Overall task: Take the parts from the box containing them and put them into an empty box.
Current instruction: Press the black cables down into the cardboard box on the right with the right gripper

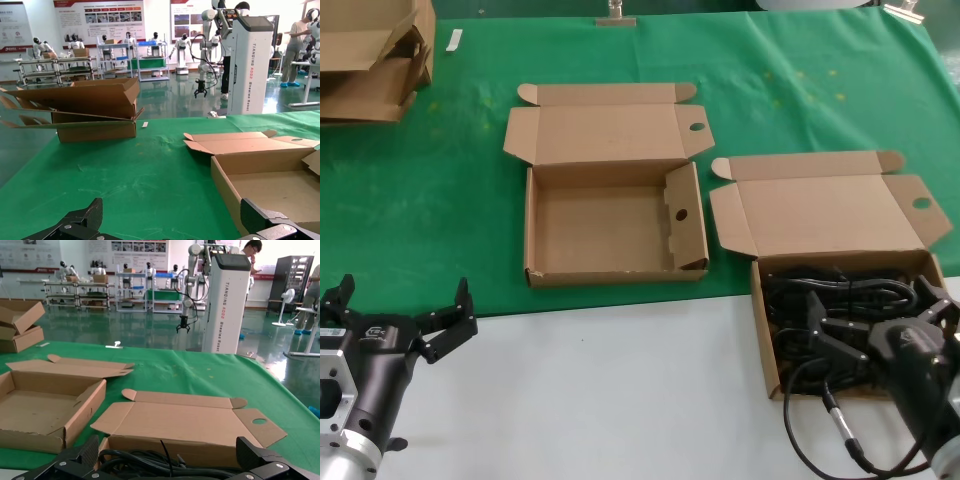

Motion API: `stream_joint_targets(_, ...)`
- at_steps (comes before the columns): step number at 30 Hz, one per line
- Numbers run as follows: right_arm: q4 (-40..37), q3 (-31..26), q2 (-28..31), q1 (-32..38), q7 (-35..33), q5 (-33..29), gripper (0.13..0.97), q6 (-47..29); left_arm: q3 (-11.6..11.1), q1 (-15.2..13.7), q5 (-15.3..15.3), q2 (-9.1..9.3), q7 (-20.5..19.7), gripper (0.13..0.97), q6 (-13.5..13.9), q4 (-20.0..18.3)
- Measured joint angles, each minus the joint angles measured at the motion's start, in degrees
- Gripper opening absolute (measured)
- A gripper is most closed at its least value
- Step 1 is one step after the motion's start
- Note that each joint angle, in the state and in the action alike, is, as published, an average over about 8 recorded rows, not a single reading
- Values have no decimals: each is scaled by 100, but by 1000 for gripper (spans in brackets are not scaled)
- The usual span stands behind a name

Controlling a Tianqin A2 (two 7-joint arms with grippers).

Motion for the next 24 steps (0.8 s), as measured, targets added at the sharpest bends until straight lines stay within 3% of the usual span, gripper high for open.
stream_joint_targets(24,0,0,0,0,0,0,966,0,0,0,0,0,0,966,0,0)
